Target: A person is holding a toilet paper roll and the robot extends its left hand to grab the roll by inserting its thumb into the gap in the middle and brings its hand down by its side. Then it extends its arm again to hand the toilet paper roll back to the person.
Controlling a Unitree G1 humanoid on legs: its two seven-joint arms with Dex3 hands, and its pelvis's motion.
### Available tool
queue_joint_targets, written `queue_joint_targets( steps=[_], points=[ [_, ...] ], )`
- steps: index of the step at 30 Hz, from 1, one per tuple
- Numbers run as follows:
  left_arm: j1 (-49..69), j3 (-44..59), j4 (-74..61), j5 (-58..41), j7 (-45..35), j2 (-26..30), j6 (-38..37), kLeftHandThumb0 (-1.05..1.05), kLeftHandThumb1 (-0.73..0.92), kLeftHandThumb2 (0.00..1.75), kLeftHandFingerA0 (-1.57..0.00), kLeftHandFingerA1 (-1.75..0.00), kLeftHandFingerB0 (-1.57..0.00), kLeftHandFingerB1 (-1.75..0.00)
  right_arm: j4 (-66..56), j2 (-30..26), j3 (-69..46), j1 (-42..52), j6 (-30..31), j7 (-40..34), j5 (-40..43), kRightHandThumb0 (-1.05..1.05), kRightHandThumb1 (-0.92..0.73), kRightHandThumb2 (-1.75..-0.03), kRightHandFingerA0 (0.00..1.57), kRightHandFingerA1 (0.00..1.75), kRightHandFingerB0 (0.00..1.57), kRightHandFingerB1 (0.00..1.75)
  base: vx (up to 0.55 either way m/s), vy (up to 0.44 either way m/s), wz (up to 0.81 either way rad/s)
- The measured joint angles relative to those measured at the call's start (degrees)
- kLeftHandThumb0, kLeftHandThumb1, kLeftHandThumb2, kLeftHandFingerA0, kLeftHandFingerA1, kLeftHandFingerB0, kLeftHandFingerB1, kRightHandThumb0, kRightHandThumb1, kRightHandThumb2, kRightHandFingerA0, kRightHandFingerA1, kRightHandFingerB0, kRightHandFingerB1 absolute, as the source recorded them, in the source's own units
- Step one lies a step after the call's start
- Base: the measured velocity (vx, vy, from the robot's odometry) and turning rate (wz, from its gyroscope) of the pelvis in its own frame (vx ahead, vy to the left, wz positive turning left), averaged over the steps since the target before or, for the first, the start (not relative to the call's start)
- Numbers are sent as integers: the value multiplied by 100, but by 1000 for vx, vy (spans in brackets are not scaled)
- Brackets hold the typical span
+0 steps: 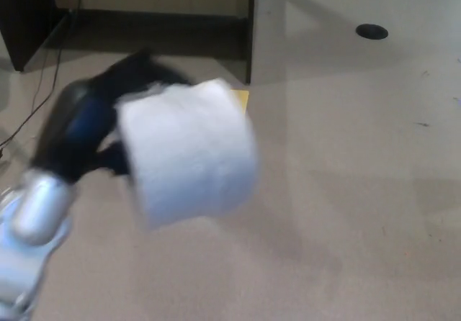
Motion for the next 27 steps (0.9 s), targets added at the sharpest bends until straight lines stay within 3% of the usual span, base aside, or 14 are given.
queue_joint_targets(
  steps=[4,7,10,15,22,24,25,27],
  points=[
    [-546,-341,-145,-5,-210,-457,379,-11,76,77,-83,-156,-69,-130,-6,3,-10,-23,0,3,2,-39,-68,-61,74,78,37,33,0,0,0],
    [-823,-532,-262,-10,-347,-762,644,-14,71,85,-91,-154,-74,-129,-8,3,-10,-33,1,4,0,-40,-68,-61,75,76,38,33,0,0,0],
    [-1008,-734,-410,-8,-459,-1062,915,-13,76,77,-82,-157,-68,-132,-9,3,-5,-36,1,3,-2,-41,-68,-61,75,77,37,33,0,0,0],
    [-1242,-1130,-607,10,-629,-1567,1391,-11,73,79,-78,-154,-68,-135,-10,4,10,-48,1,3,-6,-39,-68,-60,74,74,37,33,0,0,0],
    [-1496,-1616,-809,90,-815,-2180,2050,-13,76,69,-75,-155,-68,-135,-11,4,51,-95,17,4,-15,-39,-67,-60,73,69,36,32,0,0,0],
    [-1558,-1711,-861,120,-862,-2325,2241,-8,70,81,-79,-151,-72,-133,-9,4,59,-110,29,5,-17,-38,-67,-61,75,75,36,33,0,0,0],
    [-1570,-1740,-875,137,-874,-2368,2307,-8,69,83,-90,-145,-76,-127,-10,4,58,-118,34,7,-17,-39,-68,-61,75,76,36,33,0,0,0],
    [-1577,-1796,-898,185,-892,-2429,2414,-8,68,84,-92,-146,-76,-126,-10,4,51,-126,41,17,-12,-38,-68,-61,75,75,37,33,0,0,0]
  ],
)
